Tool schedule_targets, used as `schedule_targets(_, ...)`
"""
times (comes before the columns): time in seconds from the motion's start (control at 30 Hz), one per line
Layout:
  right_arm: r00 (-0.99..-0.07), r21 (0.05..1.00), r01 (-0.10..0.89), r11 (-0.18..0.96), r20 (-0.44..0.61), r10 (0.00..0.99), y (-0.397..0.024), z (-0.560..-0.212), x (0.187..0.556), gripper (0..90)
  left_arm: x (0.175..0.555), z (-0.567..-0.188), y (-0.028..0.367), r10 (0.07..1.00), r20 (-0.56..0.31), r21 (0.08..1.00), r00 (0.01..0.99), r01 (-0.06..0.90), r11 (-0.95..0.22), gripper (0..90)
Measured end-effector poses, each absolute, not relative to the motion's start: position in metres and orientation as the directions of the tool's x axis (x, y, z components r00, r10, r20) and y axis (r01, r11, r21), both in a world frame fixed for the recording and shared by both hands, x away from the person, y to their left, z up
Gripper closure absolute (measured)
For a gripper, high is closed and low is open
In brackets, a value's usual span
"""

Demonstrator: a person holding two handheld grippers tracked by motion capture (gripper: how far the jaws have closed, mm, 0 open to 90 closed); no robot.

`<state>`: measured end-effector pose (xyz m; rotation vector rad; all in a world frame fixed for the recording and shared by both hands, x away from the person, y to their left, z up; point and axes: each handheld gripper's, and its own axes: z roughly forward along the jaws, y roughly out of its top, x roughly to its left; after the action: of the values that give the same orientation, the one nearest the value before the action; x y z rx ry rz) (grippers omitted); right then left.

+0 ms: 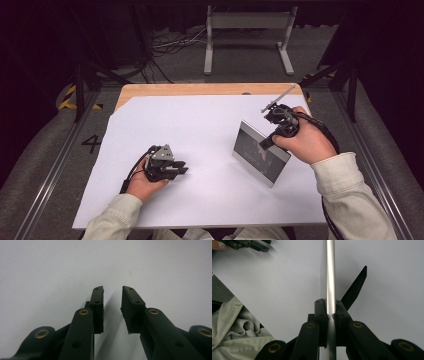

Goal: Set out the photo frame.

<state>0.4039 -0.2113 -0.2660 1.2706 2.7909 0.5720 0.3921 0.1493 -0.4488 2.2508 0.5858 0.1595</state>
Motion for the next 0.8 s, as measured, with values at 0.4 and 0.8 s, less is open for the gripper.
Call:
schedule_targets(0.4,-0.808,0.352,0.572,0.741,0.082,0.584,-0.197,-0.263,0.410,83.8,0.387,-0.450,0.160,0.484,-0.073,0.728,0.872,0.379,-0.572,72.1)
schedule_targets(0.8,-0.889,0.350,0.446,0.824,0.070,0.452,-0.175,-0.262,0.416,83.8,0.380,-0.451,0.172,0.511,-0.077,0.726,0.856,0.400,-0.559,71.8)
